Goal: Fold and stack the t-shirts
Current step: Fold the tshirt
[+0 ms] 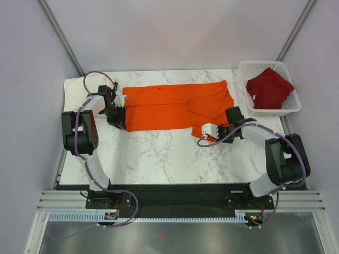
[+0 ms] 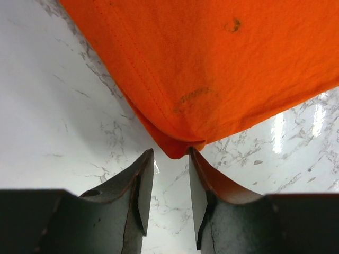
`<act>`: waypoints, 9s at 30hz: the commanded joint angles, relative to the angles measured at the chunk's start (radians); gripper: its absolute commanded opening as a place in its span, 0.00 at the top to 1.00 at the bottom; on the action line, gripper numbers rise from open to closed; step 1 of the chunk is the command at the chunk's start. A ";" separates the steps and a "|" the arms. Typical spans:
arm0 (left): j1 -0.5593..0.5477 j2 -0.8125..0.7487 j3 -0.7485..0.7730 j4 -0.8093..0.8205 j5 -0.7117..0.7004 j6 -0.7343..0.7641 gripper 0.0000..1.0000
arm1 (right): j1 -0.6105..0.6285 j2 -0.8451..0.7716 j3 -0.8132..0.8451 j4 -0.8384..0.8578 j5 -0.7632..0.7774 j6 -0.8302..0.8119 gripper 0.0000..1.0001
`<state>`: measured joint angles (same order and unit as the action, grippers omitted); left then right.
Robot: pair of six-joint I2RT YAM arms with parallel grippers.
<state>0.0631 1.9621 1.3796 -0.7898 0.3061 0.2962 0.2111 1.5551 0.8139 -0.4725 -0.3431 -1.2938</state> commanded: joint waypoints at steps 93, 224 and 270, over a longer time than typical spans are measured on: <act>-0.011 0.395 0.944 -0.163 -0.007 0.138 0.98 | -0.147 0.710 1.295 0.025 0.006 0.639 0.88; -0.851 -0.055 -0.220 0.026 -0.052 0.081 0.72 | 0.142 1.175 1.628 0.102 0.268 0.915 0.26; -0.915 -0.362 -0.141 -0.025 -0.190 0.029 0.71 | 0.123 0.978 1.472 0.367 0.208 1.038 0.11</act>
<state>-0.8745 1.5787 1.3144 -0.8391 0.1066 0.2760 0.3328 2.6694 2.3123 -0.1234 -0.1230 -0.2581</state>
